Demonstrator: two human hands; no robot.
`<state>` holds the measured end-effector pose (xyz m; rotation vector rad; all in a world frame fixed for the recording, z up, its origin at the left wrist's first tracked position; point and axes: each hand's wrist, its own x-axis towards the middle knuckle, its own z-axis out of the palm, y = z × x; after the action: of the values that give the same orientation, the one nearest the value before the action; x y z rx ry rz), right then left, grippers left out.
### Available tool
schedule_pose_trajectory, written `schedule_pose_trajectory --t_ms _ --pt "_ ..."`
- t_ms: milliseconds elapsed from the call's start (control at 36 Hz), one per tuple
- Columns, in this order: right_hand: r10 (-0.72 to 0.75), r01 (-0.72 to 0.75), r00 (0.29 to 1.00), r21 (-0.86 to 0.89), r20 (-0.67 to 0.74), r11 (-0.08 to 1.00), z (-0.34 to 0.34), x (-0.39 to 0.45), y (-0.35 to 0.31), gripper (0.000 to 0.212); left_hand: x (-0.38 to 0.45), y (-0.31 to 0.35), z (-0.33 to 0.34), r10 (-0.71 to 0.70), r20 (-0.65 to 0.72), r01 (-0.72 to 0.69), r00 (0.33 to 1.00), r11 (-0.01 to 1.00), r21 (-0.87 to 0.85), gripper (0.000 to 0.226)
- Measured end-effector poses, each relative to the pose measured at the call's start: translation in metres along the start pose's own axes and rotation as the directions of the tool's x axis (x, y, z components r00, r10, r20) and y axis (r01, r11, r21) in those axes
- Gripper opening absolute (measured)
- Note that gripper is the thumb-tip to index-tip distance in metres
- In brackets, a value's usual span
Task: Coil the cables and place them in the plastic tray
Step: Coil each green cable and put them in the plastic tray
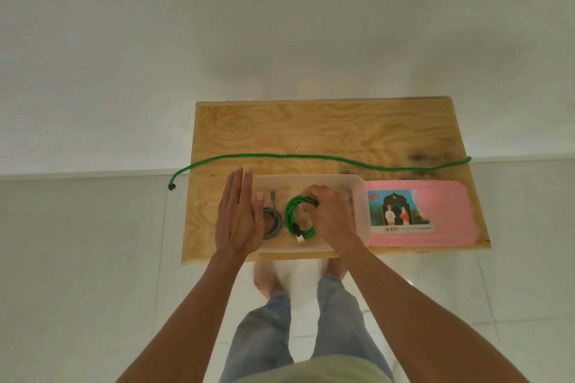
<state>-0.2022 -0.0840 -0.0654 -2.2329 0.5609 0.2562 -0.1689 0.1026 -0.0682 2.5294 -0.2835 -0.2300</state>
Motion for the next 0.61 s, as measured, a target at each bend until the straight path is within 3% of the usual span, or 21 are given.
schedule_pose_trajectory --t_ms 194,611 --pt "0.022 -0.024 1.000 0.128 0.017 0.991 0.010 0.003 -0.005 0.027 0.001 -0.001 0.004 -0.012 -0.010 0.012 1.000 1.000 -0.003 0.067" --pt "0.047 -0.052 0.998 0.152 0.035 0.987 0.014 -0.005 0.003 0.011 0.002 -0.003 0.006 0.011 -0.047 -0.012 0.999 1.000 -0.023 0.065"
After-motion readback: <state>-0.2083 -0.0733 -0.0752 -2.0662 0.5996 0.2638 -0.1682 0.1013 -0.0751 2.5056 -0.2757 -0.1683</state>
